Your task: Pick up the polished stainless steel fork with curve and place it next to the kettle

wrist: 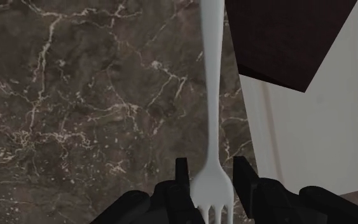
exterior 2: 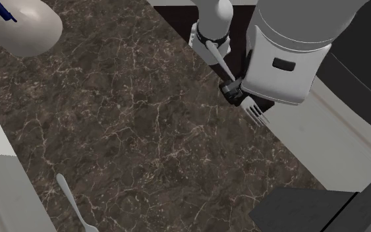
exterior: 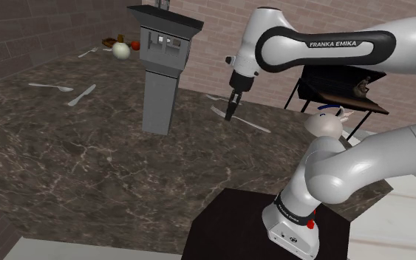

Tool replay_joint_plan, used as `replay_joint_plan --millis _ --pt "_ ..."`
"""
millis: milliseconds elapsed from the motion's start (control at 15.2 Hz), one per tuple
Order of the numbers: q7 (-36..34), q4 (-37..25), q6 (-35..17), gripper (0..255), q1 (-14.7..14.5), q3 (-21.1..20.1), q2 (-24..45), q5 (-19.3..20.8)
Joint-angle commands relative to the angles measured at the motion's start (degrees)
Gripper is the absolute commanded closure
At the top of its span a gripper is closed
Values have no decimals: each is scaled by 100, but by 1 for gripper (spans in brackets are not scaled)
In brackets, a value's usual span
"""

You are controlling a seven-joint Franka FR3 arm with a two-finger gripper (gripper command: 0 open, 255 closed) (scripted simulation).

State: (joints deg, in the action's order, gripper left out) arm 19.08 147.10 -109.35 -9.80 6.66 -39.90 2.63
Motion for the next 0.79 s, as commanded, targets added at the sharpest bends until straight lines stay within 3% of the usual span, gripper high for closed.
replay_joint_plan --millis 0,726 --pt "-1 -148 182 255 -1 -8 -31 -5" --pt "-13 -1003 1024 255 -22 -53 -18 -42"
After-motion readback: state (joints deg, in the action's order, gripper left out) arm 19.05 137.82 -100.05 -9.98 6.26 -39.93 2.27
